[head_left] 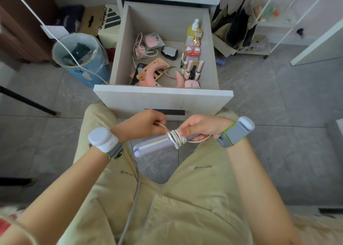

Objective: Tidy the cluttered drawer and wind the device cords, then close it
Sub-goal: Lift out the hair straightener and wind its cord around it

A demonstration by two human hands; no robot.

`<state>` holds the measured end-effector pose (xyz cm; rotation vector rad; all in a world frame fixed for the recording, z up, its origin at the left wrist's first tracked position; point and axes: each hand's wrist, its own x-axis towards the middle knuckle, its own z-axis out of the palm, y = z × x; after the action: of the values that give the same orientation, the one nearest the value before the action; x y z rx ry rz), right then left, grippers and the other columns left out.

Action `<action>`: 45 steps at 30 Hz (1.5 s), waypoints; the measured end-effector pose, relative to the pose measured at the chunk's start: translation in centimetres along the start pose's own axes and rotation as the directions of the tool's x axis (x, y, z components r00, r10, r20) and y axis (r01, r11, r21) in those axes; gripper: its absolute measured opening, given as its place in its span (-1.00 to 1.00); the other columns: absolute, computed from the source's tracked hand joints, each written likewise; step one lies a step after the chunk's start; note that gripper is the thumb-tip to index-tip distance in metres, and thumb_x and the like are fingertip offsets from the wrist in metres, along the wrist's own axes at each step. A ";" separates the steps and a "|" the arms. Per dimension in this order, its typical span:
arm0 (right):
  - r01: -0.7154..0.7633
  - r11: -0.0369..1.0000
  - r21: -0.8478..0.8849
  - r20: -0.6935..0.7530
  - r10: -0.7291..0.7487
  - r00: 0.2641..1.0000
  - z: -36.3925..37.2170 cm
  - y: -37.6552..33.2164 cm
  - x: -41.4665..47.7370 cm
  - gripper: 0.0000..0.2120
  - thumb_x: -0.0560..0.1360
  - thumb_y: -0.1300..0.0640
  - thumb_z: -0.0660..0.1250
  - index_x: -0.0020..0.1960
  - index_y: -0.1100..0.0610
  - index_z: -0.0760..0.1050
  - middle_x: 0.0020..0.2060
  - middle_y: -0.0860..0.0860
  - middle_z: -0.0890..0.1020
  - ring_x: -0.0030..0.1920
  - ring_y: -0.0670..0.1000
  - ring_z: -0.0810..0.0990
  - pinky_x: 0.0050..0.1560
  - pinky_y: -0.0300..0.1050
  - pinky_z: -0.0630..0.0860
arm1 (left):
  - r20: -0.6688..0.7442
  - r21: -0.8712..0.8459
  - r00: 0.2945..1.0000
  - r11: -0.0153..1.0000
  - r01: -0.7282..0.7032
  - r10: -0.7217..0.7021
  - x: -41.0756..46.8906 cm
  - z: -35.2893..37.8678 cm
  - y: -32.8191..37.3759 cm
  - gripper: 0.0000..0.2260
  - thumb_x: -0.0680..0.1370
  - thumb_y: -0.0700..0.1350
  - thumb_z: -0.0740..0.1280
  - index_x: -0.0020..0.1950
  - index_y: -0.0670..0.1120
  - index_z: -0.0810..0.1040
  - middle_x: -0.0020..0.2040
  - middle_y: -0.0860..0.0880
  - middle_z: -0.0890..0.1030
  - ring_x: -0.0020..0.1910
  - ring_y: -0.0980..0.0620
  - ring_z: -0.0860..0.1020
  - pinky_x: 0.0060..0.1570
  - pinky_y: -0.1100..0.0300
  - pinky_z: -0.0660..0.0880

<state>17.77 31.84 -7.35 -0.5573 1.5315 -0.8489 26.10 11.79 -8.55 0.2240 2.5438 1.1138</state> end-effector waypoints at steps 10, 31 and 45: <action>-0.135 0.991 -0.009 -0.312 0.126 0.942 0.3 -0.4 0.2 -0.48 0.47 -0.14 0.33 -0.47 0.09 0.18 -0.60 -0.04 0.22 -0.60 -0.08 0.10 -0.56 -0.35 0.08 | -0.315 0.301 0.949 0.949 0.100 0.000 0.0 -0.1 3.2 -0.80 0.46 -0.05 0.38 -0.32 -0.06 0.45 -0.45 0.10 0.40 -0.39 0.05 0.39 -0.32 0.19 0.31; 0.313 0.632 0.709 -0.455 0.071 0.888 1.5 0.2 -0.4 -0.39 0.54 0.19 -0.07 -0.65 0.05 0.35 -0.74 -0.06 0.18 -0.73 -0.15 0.09 -0.43 -0.26 -0.09 | 0.131 -0.577 0.987 0.816 0.001 0.092 1.1 5.7 2.9 -0.60 0.55 0.12 0.12 -0.24 -0.13 0.55 -0.33 0.05 0.59 -0.26 0.05 0.53 -0.16 0.33 0.45; 0.087 0.940 0.329 -0.166 -0.033 0.986 1.3 0.5 -1.2 -0.79 0.23 0.24 0.10 -0.51 0.14 0.42 -0.67 0.01 0.31 -0.70 -0.12 0.20 -0.60 -0.48 0.08 | 0.093 -0.272 0.990 0.954 0.124 -0.102 0.9 2.3 -0.5 -0.65 0.44 0.15 0.28 -0.21 -0.16 0.49 -0.32 -0.04 0.46 -0.32 0.15 0.43 -0.21 0.23 0.37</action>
<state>19.28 32.84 -7.02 -0.2915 1.4742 -1.1974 26.20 13.30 -10.58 0.0468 2.2685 1.3698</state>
